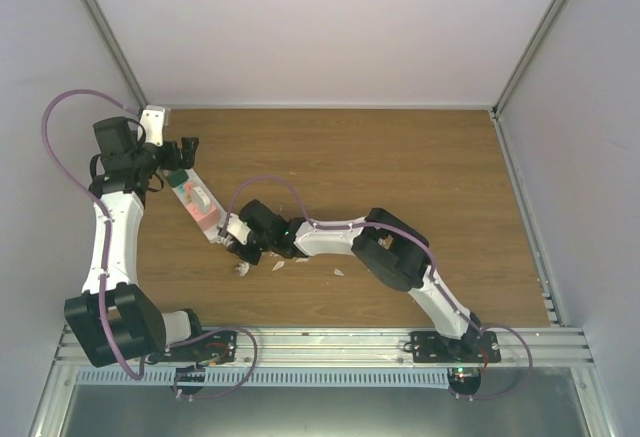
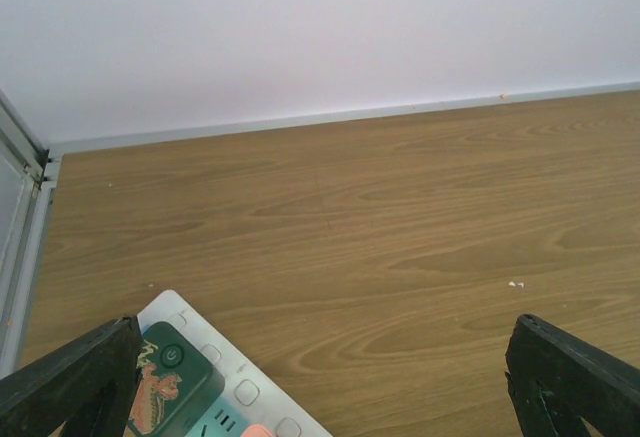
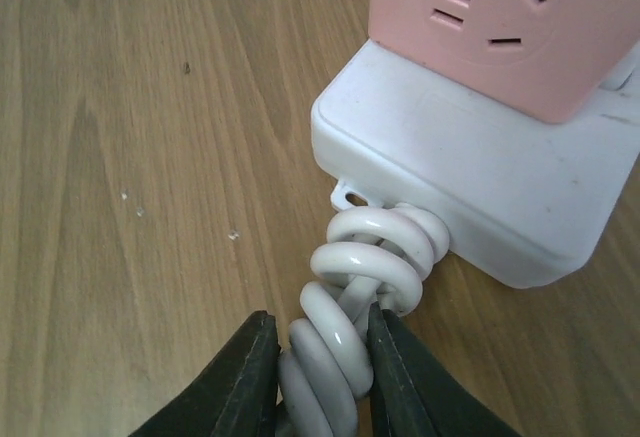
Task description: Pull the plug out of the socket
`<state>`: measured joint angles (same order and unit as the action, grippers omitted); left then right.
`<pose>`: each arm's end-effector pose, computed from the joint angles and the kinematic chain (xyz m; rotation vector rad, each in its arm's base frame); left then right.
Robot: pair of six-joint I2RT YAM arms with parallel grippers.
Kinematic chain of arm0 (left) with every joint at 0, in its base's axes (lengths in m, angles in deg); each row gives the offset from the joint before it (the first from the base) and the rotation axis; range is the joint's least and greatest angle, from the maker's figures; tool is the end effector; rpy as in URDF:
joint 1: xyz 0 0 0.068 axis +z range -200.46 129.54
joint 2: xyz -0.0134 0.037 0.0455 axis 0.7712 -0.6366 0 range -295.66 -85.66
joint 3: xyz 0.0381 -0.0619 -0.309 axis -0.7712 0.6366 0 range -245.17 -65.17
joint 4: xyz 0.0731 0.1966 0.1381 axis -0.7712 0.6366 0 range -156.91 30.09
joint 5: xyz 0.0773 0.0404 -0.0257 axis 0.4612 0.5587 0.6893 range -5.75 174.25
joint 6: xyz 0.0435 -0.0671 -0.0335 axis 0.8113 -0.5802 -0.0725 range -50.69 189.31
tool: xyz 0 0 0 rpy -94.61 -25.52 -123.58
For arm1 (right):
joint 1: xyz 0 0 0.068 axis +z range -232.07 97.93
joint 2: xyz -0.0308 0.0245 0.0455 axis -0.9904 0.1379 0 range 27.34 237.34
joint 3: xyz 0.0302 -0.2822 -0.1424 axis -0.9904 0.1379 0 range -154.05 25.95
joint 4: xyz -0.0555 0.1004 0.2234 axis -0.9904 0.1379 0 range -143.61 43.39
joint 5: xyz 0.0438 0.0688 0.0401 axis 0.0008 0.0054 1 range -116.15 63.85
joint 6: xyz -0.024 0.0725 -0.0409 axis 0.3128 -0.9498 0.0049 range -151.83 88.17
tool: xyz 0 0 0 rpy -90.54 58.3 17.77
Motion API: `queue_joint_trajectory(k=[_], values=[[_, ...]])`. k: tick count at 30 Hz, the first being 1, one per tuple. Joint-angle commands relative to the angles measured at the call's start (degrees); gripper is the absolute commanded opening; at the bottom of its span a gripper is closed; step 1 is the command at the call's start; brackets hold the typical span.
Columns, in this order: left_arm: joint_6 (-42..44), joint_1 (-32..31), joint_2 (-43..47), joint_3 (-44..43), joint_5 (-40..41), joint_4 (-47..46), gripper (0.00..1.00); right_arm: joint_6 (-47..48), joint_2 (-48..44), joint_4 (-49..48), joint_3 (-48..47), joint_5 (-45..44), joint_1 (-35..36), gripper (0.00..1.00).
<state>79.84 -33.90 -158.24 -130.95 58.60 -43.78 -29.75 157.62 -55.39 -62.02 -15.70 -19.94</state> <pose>0.2881 0.0511 0.3696 0.1596 2.0355 -0.1740 0.2435 0.4903 0.1399 -1.3489 1.9609 0.7366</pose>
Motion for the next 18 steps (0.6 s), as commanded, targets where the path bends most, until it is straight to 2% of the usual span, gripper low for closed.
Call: queue_joint_trajectory(k=[1, 7, 18], values=[[0.45, 0.33, -0.14, 0.02, -0.83, -2.89, 0.99, 3.99, -1.24, 5.36, 2.5, -2.62, -2.29, 0.22], [0.95, 0.32, -0.33, 0.28, -1.49, -2.45, 0.99, 9.37, -5.05, 8.12, 8.14, 0.52, -5.44, 0.1], [2.93, -0.53, -2.19, -1.11, -3.28, -0.38, 0.99, 25.06, -12.57, 17.34, 16.16, 12.51, -17.14, 0.07]])
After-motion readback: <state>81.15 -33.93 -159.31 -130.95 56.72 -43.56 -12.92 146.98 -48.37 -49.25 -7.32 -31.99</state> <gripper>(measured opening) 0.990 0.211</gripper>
